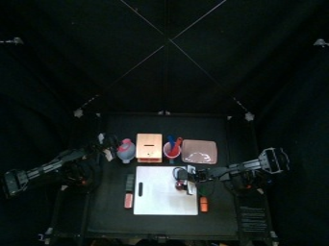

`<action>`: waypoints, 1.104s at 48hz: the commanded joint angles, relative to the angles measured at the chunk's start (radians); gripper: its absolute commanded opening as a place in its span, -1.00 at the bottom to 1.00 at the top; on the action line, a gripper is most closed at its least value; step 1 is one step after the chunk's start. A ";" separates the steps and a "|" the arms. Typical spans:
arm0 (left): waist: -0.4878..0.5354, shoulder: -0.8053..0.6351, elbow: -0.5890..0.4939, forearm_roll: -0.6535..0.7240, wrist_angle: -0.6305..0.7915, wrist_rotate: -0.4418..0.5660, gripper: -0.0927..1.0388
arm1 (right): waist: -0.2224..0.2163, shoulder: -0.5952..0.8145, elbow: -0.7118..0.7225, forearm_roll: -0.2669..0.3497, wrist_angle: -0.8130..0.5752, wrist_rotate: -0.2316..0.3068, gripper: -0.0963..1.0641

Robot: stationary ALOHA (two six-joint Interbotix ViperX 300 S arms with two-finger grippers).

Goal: Get the cutter from the drawer then cut the dough then place the extra dough in the bowl
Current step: Place the extra dough in the bowl

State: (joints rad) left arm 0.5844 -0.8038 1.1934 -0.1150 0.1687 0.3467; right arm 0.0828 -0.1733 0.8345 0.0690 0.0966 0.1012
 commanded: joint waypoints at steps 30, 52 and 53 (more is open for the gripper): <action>-0.077 0.167 0.021 -0.061 -0.084 -0.009 0.37 | -0.005 -0.023 -0.008 0.006 -0.011 0.000 0.59; -0.135 0.169 0.026 -0.305 -0.221 -0.003 0.79 | -0.005 -0.025 -0.018 -0.005 -0.011 -0.009 0.59; -0.150 0.167 0.028 -0.304 -0.236 -0.003 0.79 | -0.008 -0.025 -0.021 -0.009 -0.011 -0.009 0.59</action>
State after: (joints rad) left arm 0.4771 -0.6366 1.2318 -0.4188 -0.0245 0.3421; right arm 0.0813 -0.1733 0.8376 0.0690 0.0936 0.0951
